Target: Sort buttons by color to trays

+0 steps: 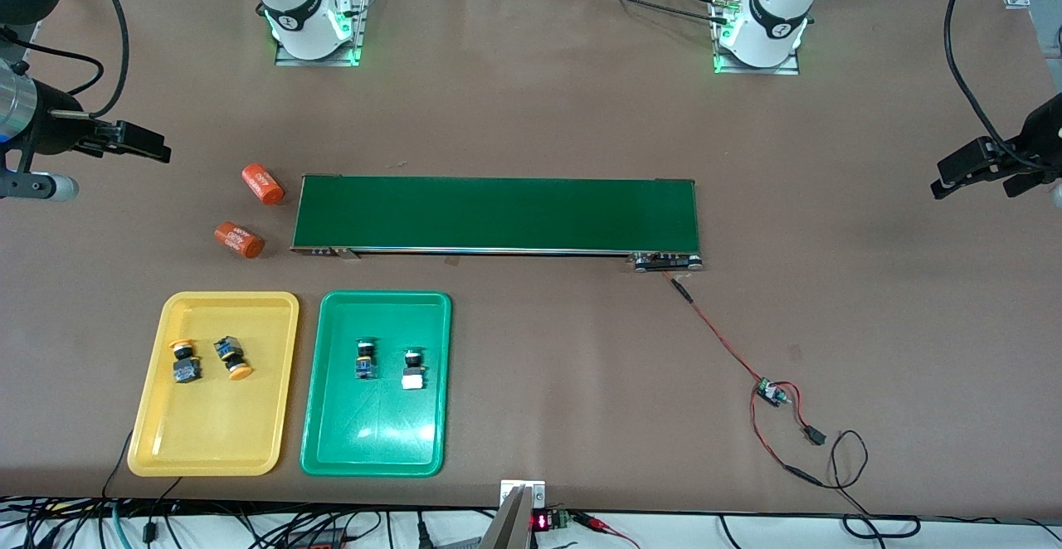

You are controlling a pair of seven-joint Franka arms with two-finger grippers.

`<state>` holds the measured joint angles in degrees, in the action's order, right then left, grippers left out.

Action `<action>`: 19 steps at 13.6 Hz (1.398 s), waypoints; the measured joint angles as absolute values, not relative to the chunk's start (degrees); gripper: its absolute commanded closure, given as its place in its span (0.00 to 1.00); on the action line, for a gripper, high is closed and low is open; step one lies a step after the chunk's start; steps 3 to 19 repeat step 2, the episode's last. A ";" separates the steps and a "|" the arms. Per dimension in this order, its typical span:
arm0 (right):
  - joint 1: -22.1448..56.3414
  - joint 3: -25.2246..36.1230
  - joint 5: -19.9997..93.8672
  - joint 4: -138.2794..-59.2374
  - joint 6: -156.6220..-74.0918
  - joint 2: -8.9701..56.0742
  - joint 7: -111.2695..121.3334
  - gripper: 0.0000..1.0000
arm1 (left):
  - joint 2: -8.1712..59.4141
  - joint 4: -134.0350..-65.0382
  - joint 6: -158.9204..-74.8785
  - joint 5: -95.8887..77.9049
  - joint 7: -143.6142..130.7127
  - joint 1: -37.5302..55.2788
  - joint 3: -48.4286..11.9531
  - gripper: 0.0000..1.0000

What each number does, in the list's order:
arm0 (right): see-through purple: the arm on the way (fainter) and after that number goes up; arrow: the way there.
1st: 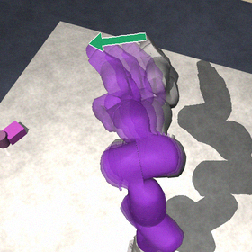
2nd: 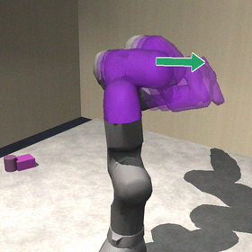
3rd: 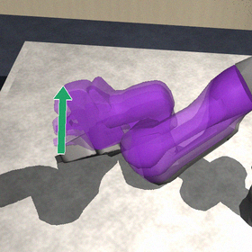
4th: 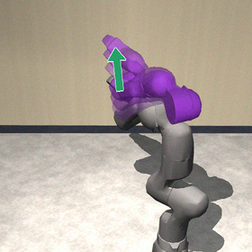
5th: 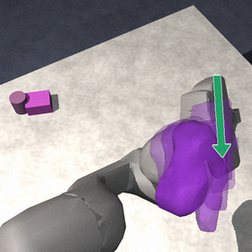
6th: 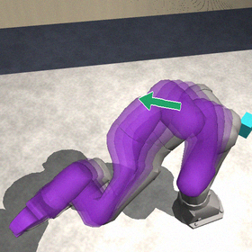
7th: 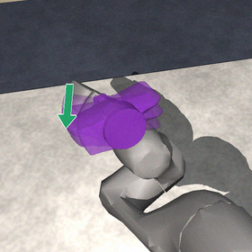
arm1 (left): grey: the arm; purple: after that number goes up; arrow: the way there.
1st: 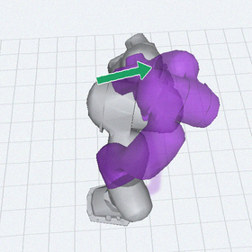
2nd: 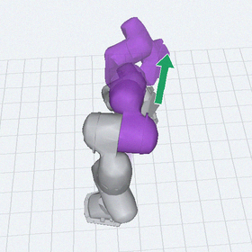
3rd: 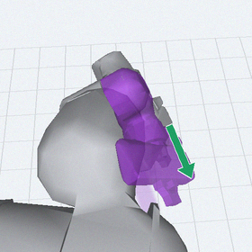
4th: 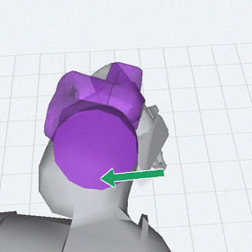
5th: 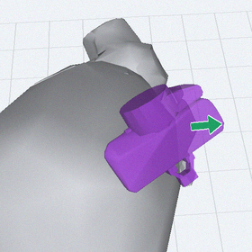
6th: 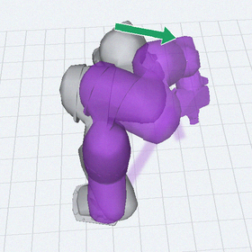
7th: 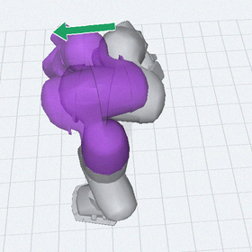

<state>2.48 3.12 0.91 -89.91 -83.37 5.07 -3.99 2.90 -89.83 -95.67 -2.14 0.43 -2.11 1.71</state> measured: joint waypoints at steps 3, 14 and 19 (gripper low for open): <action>2.48 3.09 0.91 -89.91 -83.17 5.07 -3.99 0.00 | 2.90 -89.83 -95.67 -2.14 0.43 -2.11 1.71 0.00; 2.48 3.09 0.91 -89.91 -83.17 5.07 -3.99 0.00 | 2.90 -89.83 -95.67 -2.14 0.43 -2.11 1.71 0.00; 2.48 3.09 0.91 -89.91 -83.17 5.07 -3.99 0.00 | 2.90 -89.83 -95.67 -2.14 0.43 -2.11 1.71 0.00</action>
